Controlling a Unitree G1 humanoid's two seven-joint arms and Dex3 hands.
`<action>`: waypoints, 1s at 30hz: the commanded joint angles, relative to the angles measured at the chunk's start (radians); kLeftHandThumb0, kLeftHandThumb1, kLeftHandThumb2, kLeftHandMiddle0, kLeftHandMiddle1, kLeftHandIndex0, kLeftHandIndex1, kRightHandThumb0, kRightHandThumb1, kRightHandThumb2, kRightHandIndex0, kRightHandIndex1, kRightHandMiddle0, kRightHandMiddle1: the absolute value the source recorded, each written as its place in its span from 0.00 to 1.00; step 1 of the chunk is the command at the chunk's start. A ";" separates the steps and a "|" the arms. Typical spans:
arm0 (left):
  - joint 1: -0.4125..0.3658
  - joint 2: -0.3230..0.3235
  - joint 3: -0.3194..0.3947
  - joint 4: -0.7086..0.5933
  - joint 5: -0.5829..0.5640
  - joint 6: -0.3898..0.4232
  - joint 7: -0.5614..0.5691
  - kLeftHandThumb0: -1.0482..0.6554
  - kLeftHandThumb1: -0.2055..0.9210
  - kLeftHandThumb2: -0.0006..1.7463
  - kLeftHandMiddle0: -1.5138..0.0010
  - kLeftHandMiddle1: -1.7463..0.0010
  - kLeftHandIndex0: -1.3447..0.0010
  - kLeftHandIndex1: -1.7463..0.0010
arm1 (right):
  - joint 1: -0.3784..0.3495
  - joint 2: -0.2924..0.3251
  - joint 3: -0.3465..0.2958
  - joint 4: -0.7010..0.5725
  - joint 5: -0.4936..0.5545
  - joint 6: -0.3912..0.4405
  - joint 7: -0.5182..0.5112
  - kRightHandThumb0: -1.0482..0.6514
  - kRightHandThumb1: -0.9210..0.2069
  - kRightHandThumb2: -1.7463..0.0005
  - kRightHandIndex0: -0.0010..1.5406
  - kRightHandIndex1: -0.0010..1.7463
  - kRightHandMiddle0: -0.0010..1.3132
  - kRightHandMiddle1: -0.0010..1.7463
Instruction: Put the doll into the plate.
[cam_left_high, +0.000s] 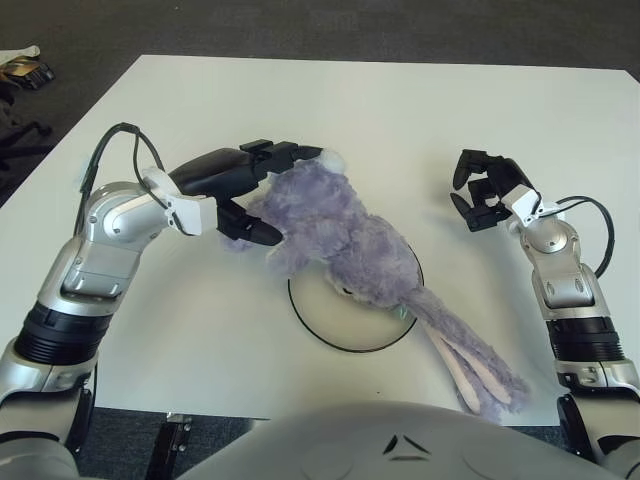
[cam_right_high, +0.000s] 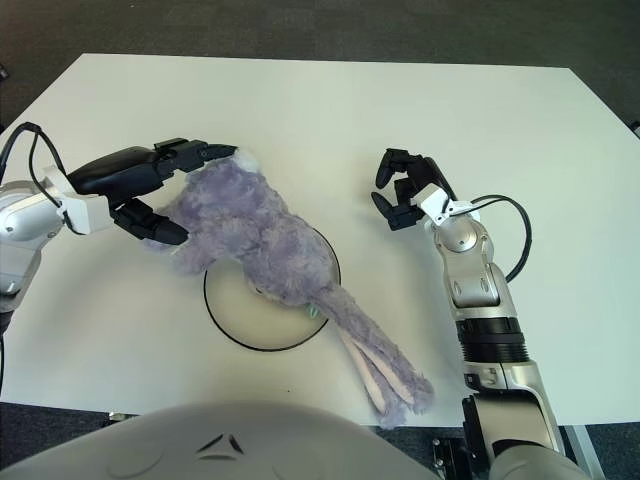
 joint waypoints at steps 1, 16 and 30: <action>0.009 0.022 -0.012 -0.007 0.026 0.006 -0.021 0.03 1.00 0.15 0.96 0.73 1.00 0.82 | 0.005 -0.010 0.004 0.017 -0.008 -0.020 0.001 0.30 0.67 0.15 0.81 1.00 0.56 1.00; 0.004 0.038 -0.067 -0.022 0.151 0.067 -0.059 0.04 1.00 0.16 0.96 0.90 1.00 0.86 | 0.009 -0.013 0.007 0.042 -0.023 -0.066 -0.011 0.30 0.68 0.14 0.82 1.00 0.56 1.00; 0.003 0.010 -0.158 0.001 0.394 0.086 0.017 0.07 1.00 0.19 0.98 0.95 1.00 0.97 | 0.019 -0.015 0.002 0.039 -0.014 -0.067 0.003 0.30 0.68 0.13 0.81 1.00 0.57 1.00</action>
